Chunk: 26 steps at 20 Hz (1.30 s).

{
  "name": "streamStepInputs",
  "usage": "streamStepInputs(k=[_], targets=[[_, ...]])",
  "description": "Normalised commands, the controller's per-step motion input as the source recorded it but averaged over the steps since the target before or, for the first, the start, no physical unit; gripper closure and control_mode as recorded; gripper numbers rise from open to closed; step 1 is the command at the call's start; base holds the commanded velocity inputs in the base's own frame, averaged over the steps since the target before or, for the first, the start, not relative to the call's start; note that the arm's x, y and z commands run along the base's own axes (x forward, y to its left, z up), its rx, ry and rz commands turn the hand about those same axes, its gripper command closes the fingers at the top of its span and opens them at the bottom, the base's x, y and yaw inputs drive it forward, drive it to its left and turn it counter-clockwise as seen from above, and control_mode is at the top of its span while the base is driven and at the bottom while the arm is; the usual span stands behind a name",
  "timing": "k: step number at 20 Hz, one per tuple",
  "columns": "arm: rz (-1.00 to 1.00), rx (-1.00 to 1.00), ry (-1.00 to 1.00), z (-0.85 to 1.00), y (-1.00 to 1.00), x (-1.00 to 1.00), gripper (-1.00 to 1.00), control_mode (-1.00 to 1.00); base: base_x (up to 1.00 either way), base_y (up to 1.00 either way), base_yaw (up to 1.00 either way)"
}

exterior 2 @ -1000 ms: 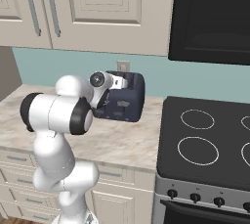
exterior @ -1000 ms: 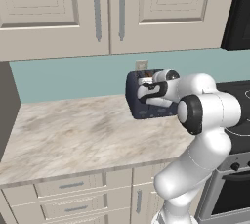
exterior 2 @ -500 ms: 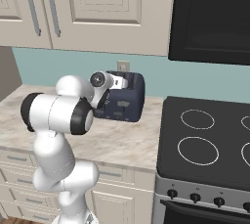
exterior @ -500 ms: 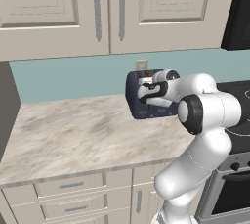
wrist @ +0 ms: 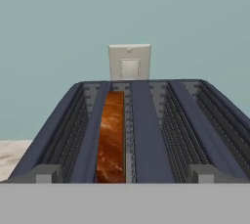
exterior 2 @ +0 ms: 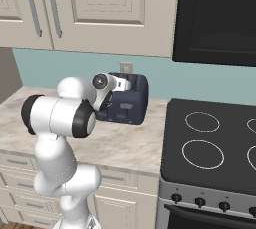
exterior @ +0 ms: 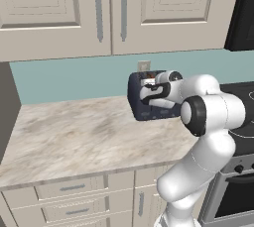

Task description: Start the toaster. Once the lever pops up, take the bread to the plate on the dining counter.

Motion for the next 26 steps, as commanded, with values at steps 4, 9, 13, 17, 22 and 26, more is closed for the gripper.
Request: streamStepInputs(k=[4, 9, 13, 17, 22, 26], targets=[[0.0, 0.0, 0.0, 0.0, 0.0, 0.03, -1.0, -1.0, 0.0, 0.0, 0.0], [0.0, 0.0, 0.0, 0.0, 0.03, 0.05, -1.0, -1.0, 0.0, 0.0, 0.0], [0.0, 0.0, 0.0, 0.0, 0.01, 0.04, -1.0, -1.0, 0.0, 0.0, 0.0], [0.0, 0.0, 0.0, 0.0, 0.0, 0.05, -1.0, -1.0, 0.0, 0.0, 0.0], [0.0, 0.0, 0.0, 0.0, 0.0, 0.05, -1.0, -1.0, 0.0, 0.0, 0.0], [0.0, 0.0, 0.0, 0.0, 0.0, 0.06, -1.0, -1.0, 0.0, 0.0, 0.0]])
